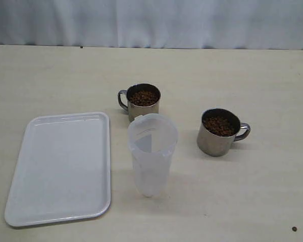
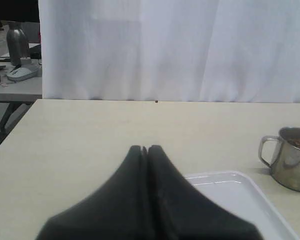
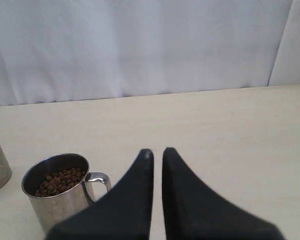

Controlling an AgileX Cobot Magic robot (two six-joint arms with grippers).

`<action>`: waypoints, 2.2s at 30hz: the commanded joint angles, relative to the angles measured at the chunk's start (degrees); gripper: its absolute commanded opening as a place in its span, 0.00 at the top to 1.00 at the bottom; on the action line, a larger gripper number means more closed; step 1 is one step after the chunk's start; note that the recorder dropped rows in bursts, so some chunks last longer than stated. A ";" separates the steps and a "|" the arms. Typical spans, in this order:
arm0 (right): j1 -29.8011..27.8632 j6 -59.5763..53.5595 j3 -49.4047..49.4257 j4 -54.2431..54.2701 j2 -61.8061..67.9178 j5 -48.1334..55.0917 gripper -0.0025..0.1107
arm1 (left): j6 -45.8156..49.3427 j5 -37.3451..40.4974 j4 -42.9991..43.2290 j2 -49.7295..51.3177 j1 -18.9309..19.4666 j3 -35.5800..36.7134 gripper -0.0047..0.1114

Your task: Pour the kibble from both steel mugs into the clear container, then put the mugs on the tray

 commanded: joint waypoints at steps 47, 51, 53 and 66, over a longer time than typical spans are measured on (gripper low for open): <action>0.20 44.29 -17.78 -64.83 96.96 -60.51 0.44 | 0.06 -0.53 0.04 -0.13 -0.42 0.15 0.96; 0.20 42.78 -19.50 -64.56 99.97 -60.28 0.29 | 0.06 -0.53 0.04 -0.13 -0.42 0.15 0.96; 0.20 40.99 -19.70 -63.21 99.76 -59.70 0.29 | 0.06 -0.53 0.04 -0.13 -0.42 0.15 0.96; 0.20 17.40 -20.71 -48.50 103.49 -65.93 0.29 | 0.06 -0.53 0.04 -0.13 -0.42 0.15 0.96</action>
